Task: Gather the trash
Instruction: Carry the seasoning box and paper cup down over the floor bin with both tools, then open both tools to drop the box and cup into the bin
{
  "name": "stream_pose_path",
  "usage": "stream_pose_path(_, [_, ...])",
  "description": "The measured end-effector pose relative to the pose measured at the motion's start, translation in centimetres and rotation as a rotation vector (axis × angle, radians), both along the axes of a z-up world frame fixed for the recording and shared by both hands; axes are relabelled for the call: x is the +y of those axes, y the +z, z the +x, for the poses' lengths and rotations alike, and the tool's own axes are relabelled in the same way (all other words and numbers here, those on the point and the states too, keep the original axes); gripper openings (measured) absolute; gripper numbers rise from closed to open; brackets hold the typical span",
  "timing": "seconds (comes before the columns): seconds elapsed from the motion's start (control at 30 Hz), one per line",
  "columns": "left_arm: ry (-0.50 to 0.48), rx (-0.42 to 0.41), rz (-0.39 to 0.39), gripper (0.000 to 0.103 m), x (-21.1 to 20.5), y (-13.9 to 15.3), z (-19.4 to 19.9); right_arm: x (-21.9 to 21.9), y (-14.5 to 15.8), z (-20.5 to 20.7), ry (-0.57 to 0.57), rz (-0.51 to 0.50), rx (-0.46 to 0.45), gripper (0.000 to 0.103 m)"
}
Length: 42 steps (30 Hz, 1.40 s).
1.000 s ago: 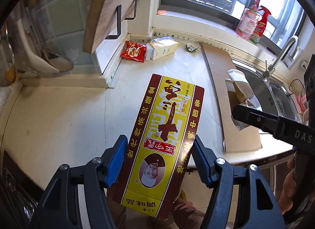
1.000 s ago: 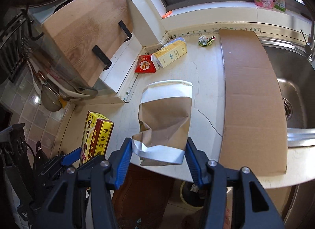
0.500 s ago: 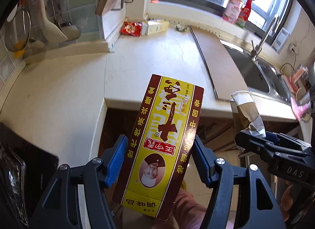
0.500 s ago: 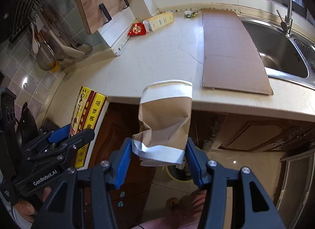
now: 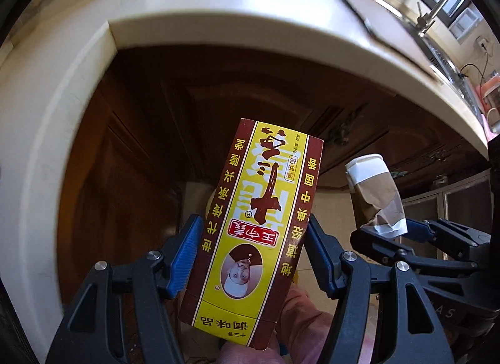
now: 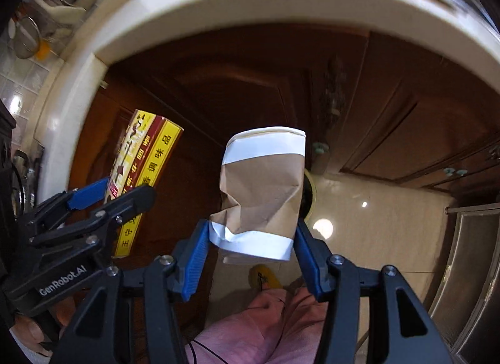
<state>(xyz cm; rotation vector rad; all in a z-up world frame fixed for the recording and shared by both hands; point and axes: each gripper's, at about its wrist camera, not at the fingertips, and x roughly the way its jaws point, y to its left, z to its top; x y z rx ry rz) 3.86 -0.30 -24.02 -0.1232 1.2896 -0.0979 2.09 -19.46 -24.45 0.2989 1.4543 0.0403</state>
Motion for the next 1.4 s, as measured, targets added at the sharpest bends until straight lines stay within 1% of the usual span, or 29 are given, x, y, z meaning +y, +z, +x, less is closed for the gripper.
stream_pose_path(0.17, [0.045,0.059,-0.019,0.063,-0.2,-6.8,0.6,-1.1,-7.1,-0.1,0.039,0.028,0.067,0.054])
stream_pose_path(0.27, [0.074,0.082,-0.034,0.063,-0.3,-10.7,1.1,-1.7,-11.3,0.3,0.056,0.025,0.092,0.054])
stream_pose_path(0.47, [0.103,0.093,-0.041,0.064,-0.7,-18.6,1.4,-2.5,-20.0,1.7,0.112,0.015,0.119,0.054])
stream_pose_path(0.57, [0.125,0.109,-0.053,0.064,-0.5,-22.6,1.5,-2.9,-23.8,2.3,0.126,0.014,0.125,0.054])
stream_pose_path(0.63, [0.138,0.117,-0.058,0.064,-0.3,-24.7,1.8,-3.1,-26.1,2.5,0.129,0.018,0.132,0.055])
stream_pose_path(0.73, [0.150,0.124,-0.052,0.064,0.0,-28.0,2.1,-3.2,-28.8,2.5,0.141,0.015,0.134,0.055])
stream_pose_path(0.77, [0.153,0.131,-0.053,0.064,0.1,-28.7,2.7,-3.1,-29.6,2.4,0.151,0.013,0.136,0.055])
stream_pose_path(0.83, [0.156,0.142,-0.059,0.065,0.4,-30.0,2.9,-3.0,-30.9,2.1,0.161,0.012,0.140,0.055])
stream_pose_path(0.9, [0.155,0.156,-0.053,0.070,0.7,-30.9,2.9,-2.7,-31.7,2.2,0.166,0.030,0.148,0.055])
stream_pose_path(0.93, [0.151,0.164,-0.048,0.080,0.6,-31.3,2.9,-2.6,-32.0,2.5,0.166,0.035,0.152,0.056])
stream_pose_path(0.97, [0.148,0.169,-0.039,0.086,0.6,-31.6,2.8,-2.5,-32.3,2.4,0.167,0.040,0.158,0.058])
stream_pose_path(1.03, [0.140,0.169,-0.026,0.089,0.8,-31.6,2.7,-2.2,-32.6,2.3,0.166,0.045,0.175,0.064])
stream_pose_path(1.07, [0.136,0.170,-0.019,0.091,0.6,-31.7,2.7,-2.1,-32.6,2.3,0.165,0.043,0.176,0.066])
stream_pose_path(1.23, [0.124,0.167,-0.004,0.092,-0.2,-30.7,2.2,-2.1,-30.7,1.9,0.155,0.052,0.150,0.066])
stream_pose_path(1.33, [0.121,0.154,0.004,0.093,0.1,-29.3,1.5,-2.3,-29.4,1.7,0.143,0.049,0.138,0.066])
stream_pose_path(1.4, [0.126,0.146,0.003,0.093,0.1,-27.8,1.0,-2.5,-27.7,1.5,0.132,0.047,0.132,0.066])
